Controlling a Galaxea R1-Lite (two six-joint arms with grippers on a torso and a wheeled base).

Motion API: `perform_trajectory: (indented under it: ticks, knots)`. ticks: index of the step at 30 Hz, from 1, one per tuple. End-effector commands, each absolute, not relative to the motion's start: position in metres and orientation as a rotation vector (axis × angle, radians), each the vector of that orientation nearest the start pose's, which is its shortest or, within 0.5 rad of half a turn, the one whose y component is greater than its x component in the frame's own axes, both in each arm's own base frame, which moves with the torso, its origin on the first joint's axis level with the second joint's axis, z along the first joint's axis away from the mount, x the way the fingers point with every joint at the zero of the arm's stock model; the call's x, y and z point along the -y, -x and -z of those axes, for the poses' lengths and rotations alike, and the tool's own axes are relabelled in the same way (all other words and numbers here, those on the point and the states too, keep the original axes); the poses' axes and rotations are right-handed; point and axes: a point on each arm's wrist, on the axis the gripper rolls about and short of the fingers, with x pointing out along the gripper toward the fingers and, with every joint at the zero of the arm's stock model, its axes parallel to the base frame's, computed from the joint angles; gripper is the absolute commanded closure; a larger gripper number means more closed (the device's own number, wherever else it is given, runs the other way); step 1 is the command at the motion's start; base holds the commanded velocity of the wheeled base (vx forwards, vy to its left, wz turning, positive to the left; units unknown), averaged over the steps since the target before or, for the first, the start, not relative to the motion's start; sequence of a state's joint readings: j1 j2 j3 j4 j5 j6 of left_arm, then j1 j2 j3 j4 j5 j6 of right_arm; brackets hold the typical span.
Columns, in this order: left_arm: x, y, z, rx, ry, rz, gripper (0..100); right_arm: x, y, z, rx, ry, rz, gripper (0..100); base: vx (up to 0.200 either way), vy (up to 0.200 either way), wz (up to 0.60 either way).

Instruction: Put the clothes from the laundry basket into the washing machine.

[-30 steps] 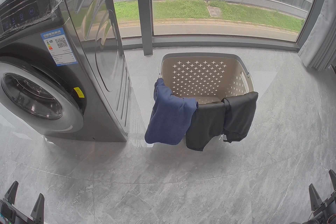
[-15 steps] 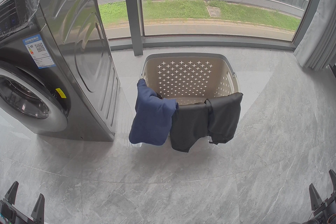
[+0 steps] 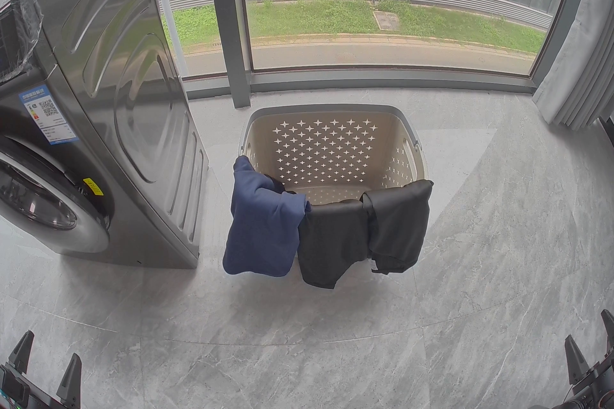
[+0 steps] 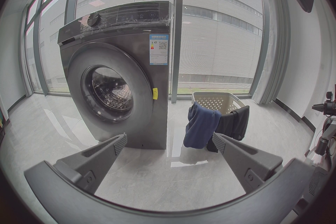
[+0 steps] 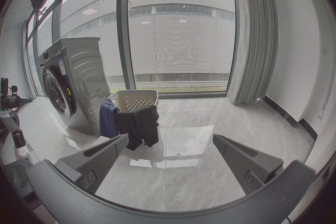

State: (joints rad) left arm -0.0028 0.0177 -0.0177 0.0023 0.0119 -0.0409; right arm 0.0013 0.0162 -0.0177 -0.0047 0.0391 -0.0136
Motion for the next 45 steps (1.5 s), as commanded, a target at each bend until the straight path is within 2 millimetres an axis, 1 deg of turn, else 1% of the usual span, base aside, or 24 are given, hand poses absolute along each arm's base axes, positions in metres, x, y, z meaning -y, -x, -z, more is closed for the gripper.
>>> perform_trajectory:
  ticks: [1,7,16,25,37,45]
  knots:
    - [-0.0004,0.0227,-0.0758,-0.003,0.041,-0.008,0,-0.0009,0.0228,-0.0760,0.005,0.014,-0.041,0,0.200,0.000,0.00]
    - [-0.0003,0.0227,-0.0758,-0.003,0.041,-0.009,0,-0.0009,0.0228,-0.0761,0.006,0.014,-0.041,0,0.200,0.000,0.00]
    - [-0.0003,0.0227,-0.0758,-0.003,0.041,-0.009,0,-0.0009,0.0228,-0.0760,0.005,0.014,-0.041,0,0.000,0.000,0.00]
    - [-0.0003,0.0227,-0.0757,-0.004,0.041,-0.009,0,-0.0009,0.0228,-0.0760,0.005,0.014,-0.041,0,0.000,-0.200,0.00]
    - [-0.0003,0.0227,-0.0758,-0.003,0.041,-0.009,0,-0.0009,0.0228,-0.0760,0.005,0.014,-0.041,0,0.000,0.000,0.00]
    - [-0.0003,0.0227,-0.0758,-0.003,0.041,-0.009,0,-0.0009,0.0228,-0.0760,0.005,0.014,-0.041,0,0.200,0.000,0.00]
